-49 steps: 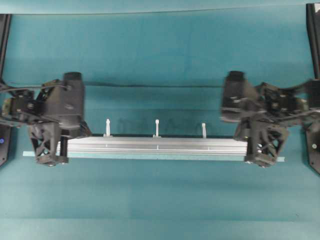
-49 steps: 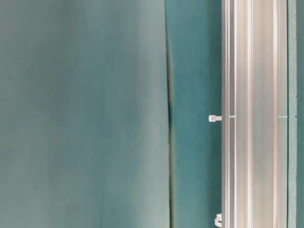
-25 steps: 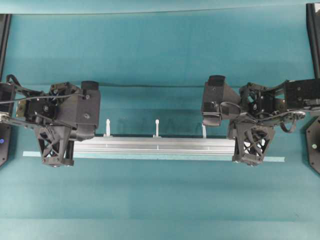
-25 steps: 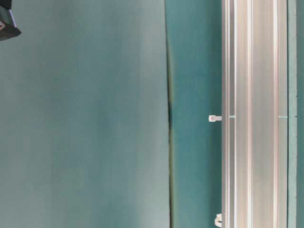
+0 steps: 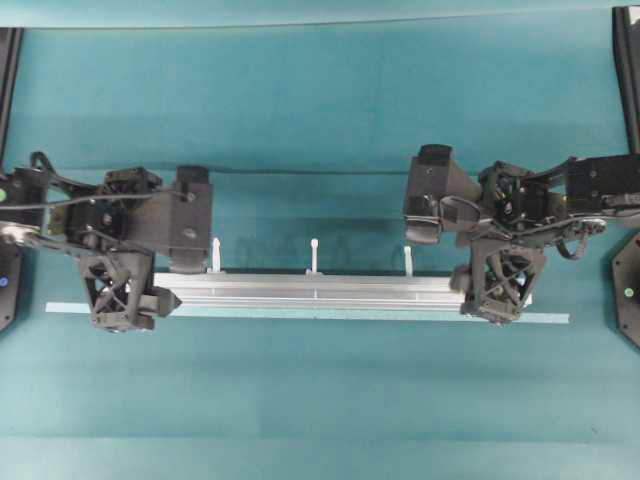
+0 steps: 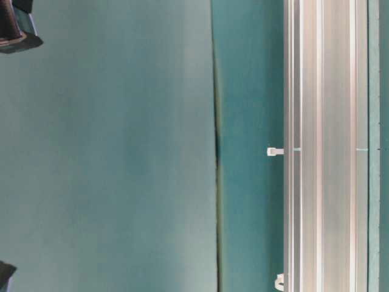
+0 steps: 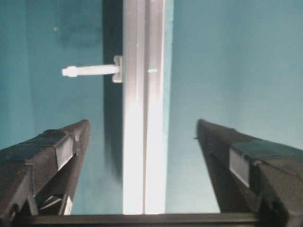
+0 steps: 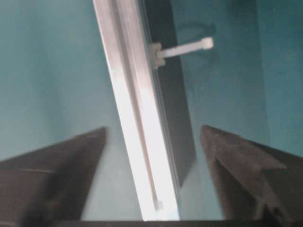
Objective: Lift the large metal rail with both hands.
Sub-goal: 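Lower both grippers and close them around the rail ends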
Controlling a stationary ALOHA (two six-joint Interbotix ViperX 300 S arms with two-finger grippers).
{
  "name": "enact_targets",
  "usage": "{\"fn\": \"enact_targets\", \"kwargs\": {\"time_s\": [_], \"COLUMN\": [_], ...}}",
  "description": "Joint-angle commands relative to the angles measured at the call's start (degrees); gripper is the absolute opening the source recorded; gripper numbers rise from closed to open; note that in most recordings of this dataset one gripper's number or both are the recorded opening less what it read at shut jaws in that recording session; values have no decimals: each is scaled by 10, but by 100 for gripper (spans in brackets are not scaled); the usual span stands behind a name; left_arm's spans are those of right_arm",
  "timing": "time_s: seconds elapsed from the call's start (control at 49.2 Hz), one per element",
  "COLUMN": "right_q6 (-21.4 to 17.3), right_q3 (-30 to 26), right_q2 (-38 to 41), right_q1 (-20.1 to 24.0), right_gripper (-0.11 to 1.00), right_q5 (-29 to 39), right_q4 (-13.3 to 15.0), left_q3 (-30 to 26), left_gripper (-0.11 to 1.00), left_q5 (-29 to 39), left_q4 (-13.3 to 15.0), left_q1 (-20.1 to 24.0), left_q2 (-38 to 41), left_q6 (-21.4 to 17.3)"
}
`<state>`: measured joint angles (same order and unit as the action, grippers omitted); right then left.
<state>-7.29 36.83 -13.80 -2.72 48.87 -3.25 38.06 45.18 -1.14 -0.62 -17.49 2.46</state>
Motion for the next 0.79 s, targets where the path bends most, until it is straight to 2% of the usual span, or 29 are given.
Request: {"fn": "enact_targets", "kwargs": {"time_s": [0.0,0.285,0.549,0.773], "right_q6": [6,5,7,25], "right_q3": [3,20,24,25], "right_q2": [8,27,57,72], "right_q1": [11,33,46,47], "right_gripper": [95,97,97,97], "right_q5": [-13,-22,-42,-50], "right_q4": [5,10,11,40], "left_q3": [-4,11,23,37], "left_gripper": [94,94,94,94], "left_q5": [-8,-54,-60,-76], "left_q4": [-1,-1,-1,-1], "left_q1": [-1,0,1,1], "left_q2": [7,41,64,69], "left_q6": [2,2,2,2]}}
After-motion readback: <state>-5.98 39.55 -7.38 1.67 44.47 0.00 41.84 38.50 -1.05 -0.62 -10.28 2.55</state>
